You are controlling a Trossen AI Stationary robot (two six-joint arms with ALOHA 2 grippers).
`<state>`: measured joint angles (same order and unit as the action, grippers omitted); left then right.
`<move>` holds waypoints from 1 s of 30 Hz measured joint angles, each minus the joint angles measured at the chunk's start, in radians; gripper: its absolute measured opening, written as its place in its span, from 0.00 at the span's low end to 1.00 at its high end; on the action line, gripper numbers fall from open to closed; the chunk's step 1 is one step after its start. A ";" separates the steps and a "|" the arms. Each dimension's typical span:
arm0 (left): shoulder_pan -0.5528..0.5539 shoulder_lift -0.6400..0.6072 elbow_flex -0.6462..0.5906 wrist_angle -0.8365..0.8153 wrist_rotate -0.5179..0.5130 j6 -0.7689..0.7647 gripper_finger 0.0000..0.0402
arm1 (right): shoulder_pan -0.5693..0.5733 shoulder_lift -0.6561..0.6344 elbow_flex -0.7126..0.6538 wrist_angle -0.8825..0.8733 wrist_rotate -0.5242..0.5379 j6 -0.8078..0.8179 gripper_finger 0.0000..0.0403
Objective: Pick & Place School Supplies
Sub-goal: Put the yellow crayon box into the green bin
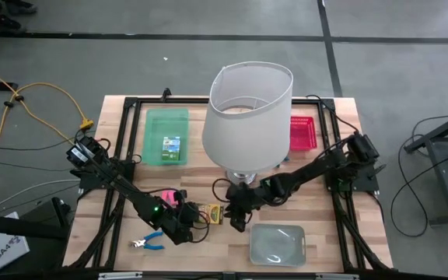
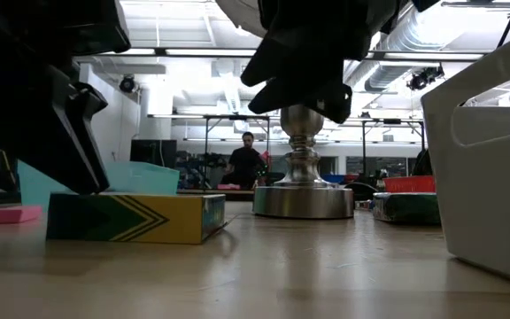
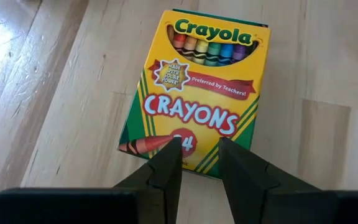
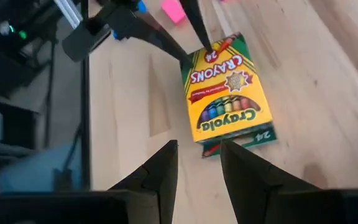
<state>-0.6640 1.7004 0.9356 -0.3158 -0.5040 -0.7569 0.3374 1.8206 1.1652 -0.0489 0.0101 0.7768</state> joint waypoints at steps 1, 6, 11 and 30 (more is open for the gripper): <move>0.000 0.000 0.000 0.000 -0.002 0.000 0.25 | -0.006 0.000 0.000 0.001 -0.014 0.028 0.28; 0.008 0.000 0.000 -0.008 -0.102 -0.008 0.25 | -0.035 0.001 0.000 0.000 -0.083 0.157 0.28; 0.041 0.000 0.000 -0.042 -0.177 -0.085 0.25 | -0.066 0.001 0.000 -0.017 -0.104 0.270 0.28; 0.008 -0.002 0.001 0.209 -0.101 0.425 0.25 | -0.040 0.003 0.000 -0.035 -0.066 0.353 0.28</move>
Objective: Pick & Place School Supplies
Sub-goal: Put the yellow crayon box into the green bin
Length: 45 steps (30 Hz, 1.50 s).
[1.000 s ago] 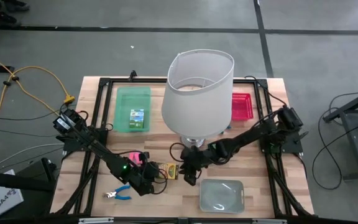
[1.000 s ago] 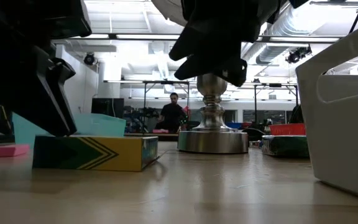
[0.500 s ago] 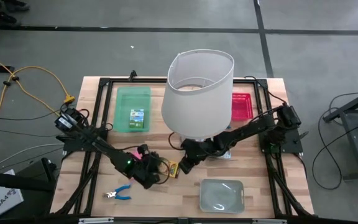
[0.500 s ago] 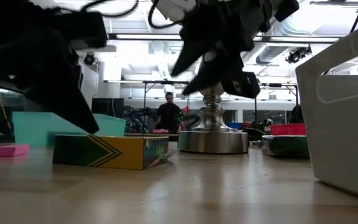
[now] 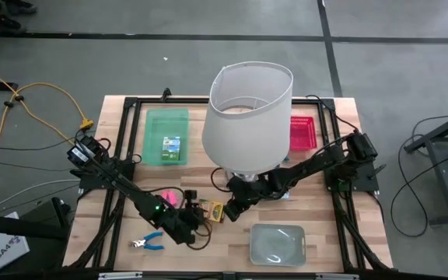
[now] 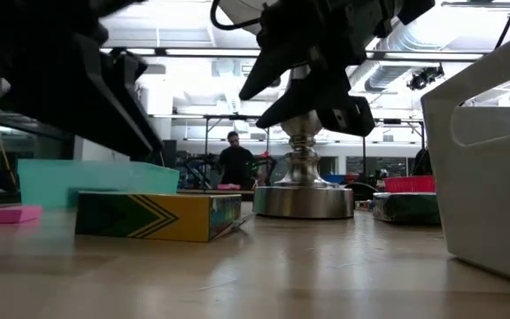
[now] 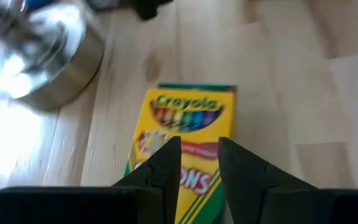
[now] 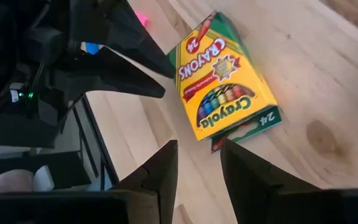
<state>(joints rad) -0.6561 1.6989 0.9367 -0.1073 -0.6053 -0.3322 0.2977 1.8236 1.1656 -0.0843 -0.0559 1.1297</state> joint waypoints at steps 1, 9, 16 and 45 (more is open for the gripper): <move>0.000 0.000 0.000 0.002 0.005 0.021 0.25 | 0.004 0.000 0.000 0.003 0.000 0.000 0.28; 0.085 0.000 -0.002 0.000 0.152 0.099 0.25 | 0.031 0.000 0.000 0.062 0.003 0.027 0.28; 0.178 0.001 -0.027 0.006 0.350 0.092 0.25 | 0.070 0.000 0.000 0.078 0.055 0.050 0.28; 0.149 0.114 -0.028 -0.090 0.175 -0.333 0.25 | 0.075 0.000 0.000 -0.039 0.130 0.093 0.28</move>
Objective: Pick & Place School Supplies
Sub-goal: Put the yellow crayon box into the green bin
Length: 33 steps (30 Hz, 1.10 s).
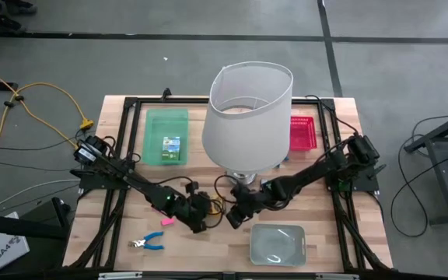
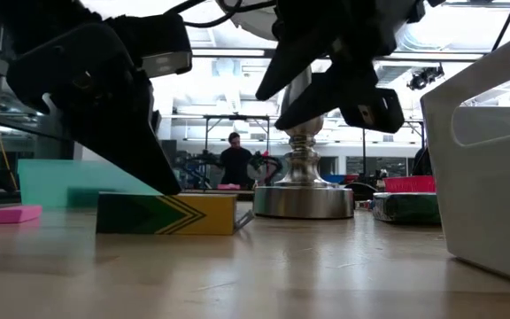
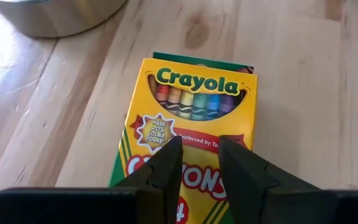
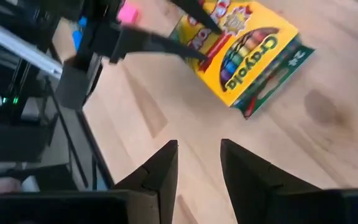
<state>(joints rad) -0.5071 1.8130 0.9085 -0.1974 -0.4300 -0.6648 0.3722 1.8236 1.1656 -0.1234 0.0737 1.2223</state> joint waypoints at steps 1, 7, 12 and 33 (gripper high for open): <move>0.000 0.000 0.000 -0.001 -0.005 -0.007 0.25 | -0.004 0.000 0.000 -0.008 0.005 0.015 0.28; -0.026 -0.026 -0.004 -0.026 -0.090 -0.014 0.25 | -0.041 0.000 0.000 -0.059 -0.005 0.094 0.28; -0.056 -0.080 -0.008 -0.043 -0.178 0.017 0.25 | -0.071 0.000 0.000 -0.056 -0.054 0.146 0.28; -0.094 -0.109 -0.006 0.080 -0.283 0.190 0.25 | -0.152 0.000 0.000 -0.057 -0.101 0.274 0.28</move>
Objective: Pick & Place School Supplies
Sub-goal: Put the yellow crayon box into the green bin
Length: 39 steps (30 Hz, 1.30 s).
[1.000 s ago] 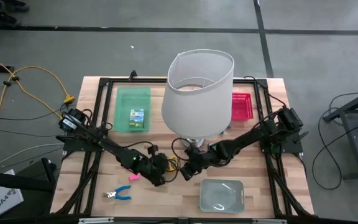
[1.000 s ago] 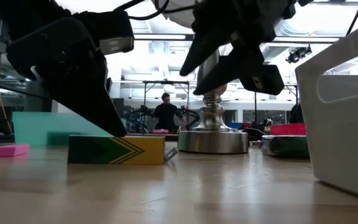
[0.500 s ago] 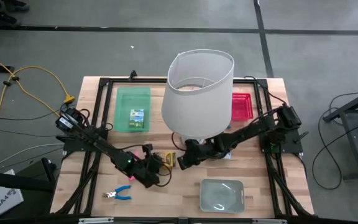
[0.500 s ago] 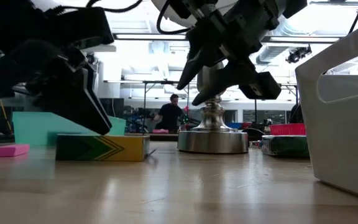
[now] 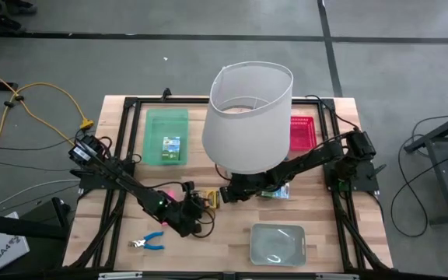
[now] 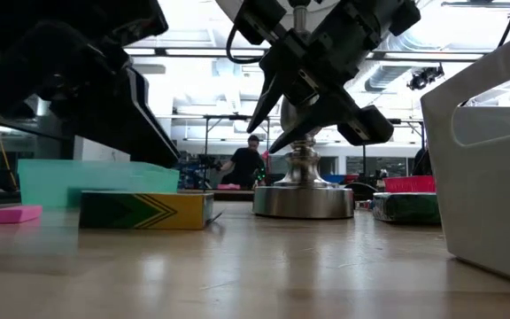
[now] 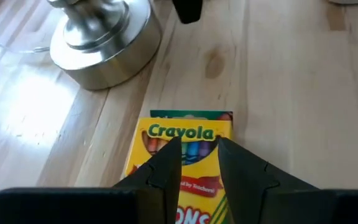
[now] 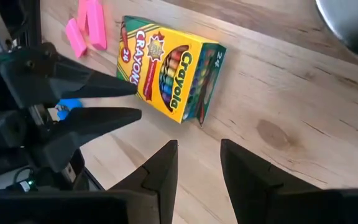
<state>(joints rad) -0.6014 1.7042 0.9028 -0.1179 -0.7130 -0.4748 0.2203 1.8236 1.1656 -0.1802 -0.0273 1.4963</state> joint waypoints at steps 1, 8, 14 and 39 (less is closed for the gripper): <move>-0.003 0.000 0.000 0.000 -0.005 0.000 0.25 | 0.000 0.000 0.000 0.000 0.000 0.003 0.28; -0.048 -0.002 0.001 -0.008 -0.071 0.001 0.25 | 0.002 0.091 0.000 0.151 -0.059 0.062 0.28; -0.076 -0.012 0.002 -0.025 -0.103 -0.008 0.25 | 0.003 0.131 -0.001 0.202 -0.059 0.079 0.28; -0.105 -0.012 0.002 -0.032 -0.105 -0.011 0.25 | 0.047 0.184 0.000 0.224 0.080 0.157 0.24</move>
<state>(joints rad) -0.7061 1.6920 0.9047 -0.1497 -0.8181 -0.4858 0.2677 2.0080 1.1652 0.0434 0.0527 1.6537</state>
